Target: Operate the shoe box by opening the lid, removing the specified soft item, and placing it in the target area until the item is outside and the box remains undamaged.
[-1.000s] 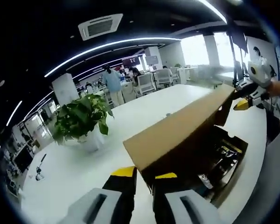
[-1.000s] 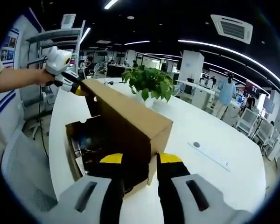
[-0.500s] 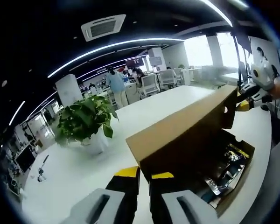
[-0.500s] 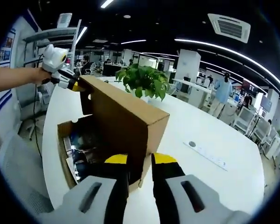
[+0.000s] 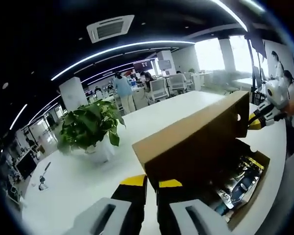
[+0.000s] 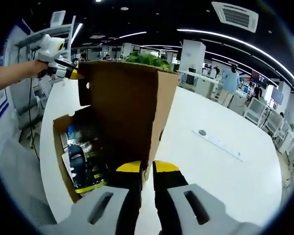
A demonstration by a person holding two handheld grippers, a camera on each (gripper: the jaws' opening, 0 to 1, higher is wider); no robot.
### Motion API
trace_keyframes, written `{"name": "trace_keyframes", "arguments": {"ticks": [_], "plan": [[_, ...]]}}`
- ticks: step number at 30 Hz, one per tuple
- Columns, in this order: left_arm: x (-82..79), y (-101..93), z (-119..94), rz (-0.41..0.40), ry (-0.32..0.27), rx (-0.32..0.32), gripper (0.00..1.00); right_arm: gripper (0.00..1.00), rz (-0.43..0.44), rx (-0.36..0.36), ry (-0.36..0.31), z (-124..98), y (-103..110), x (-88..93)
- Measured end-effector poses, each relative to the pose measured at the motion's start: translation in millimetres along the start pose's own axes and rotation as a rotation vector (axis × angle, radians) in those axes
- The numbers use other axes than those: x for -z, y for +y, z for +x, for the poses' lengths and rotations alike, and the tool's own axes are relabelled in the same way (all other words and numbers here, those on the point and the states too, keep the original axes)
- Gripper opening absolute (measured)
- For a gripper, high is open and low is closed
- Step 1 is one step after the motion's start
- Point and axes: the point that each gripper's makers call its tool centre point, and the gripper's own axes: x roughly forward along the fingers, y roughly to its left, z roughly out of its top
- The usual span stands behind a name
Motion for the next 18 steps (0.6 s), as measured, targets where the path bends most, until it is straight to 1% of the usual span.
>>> {"name": "trace_keyframes", "arguments": {"ticks": [3,6,18], "plan": [[-1.0,1.0,2,-0.003,0.001,0.002,0.06,0.02,0.012,-0.003,0.001,2,2,3.7],[-2.5,2.7,6,-0.011,0.002,0.004,0.06,0.02,0.007,0.005,0.005,6,2,5.9],[-6.0,10.4,23,-0.032,0.002,0.004,0.06,0.01,0.026,0.037,-0.008,17,-3,2.0]]}}
